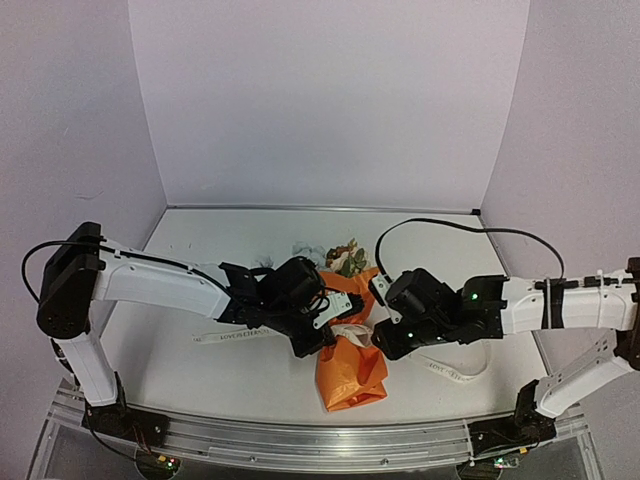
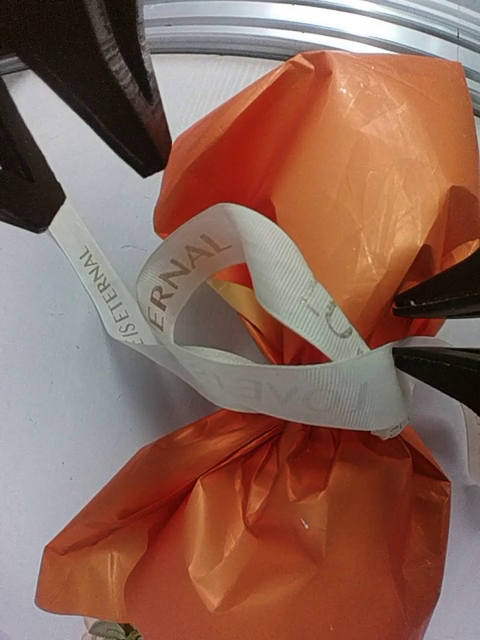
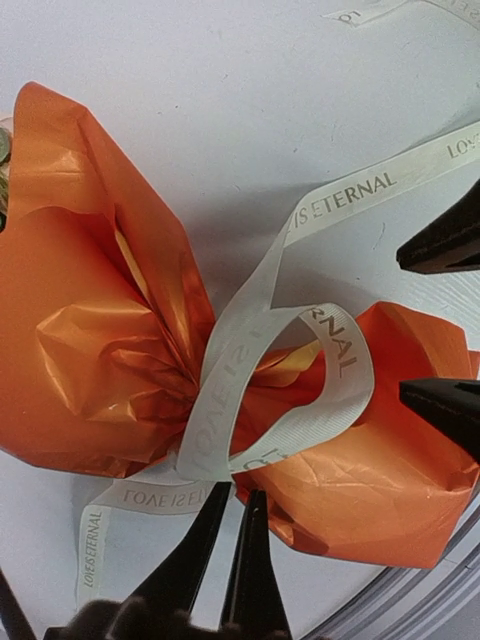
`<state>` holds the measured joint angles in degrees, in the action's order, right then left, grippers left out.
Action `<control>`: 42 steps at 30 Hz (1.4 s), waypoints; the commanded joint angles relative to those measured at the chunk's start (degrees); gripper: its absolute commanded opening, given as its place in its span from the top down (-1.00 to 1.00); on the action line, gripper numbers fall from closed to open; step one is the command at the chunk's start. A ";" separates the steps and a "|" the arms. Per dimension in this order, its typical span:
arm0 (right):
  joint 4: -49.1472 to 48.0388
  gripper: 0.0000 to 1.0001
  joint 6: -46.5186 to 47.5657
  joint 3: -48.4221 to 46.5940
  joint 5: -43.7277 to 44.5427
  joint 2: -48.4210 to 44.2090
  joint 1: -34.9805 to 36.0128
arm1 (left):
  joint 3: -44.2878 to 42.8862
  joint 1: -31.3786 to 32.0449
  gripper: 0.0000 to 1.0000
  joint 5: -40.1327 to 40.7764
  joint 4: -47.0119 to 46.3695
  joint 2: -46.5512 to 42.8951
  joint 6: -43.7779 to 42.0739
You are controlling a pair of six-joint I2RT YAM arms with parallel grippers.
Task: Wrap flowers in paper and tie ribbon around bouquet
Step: Cross the half-tied ribbon over the folded bouquet.
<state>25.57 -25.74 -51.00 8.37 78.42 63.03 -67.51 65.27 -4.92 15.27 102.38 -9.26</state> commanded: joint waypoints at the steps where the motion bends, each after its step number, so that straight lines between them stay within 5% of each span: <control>1: 1.92 0.16 -1.29 0.12 1.19 -1.86 -1.10 | -2.74 0.28 0.76 1.99 0.26 -0.35 -2.51; 17: 0.09 0.19 -6.09 -7.73 -14.03 9.03 -9.08 | -1.66 0.33 0.78 2.95 -0.36 -1.11 -1.84; 27: 1.60 0.92 -8.74 -8.06 -14.72 10.37 -9.08 | -1.29 0.32 0.77 5.96 -0.18 -2.33 0.14; 35: 9.69 1.00 -9.04 -5.75 -9.42 3.58 -7.43 | 2.91 -0.36 0.20 6.50 -7.29 -6.53 7.97; 42: 11.13 1.00 -10.84 -3.52 -5.08 1.06 -5.12 | 7.97 -5.36 0.02 -2.92 -16.00 -11.50 17.92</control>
<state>34.21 -35.14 -55.73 -1.50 80.88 56.62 -61.65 62.84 -2.05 7.45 95.40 1.50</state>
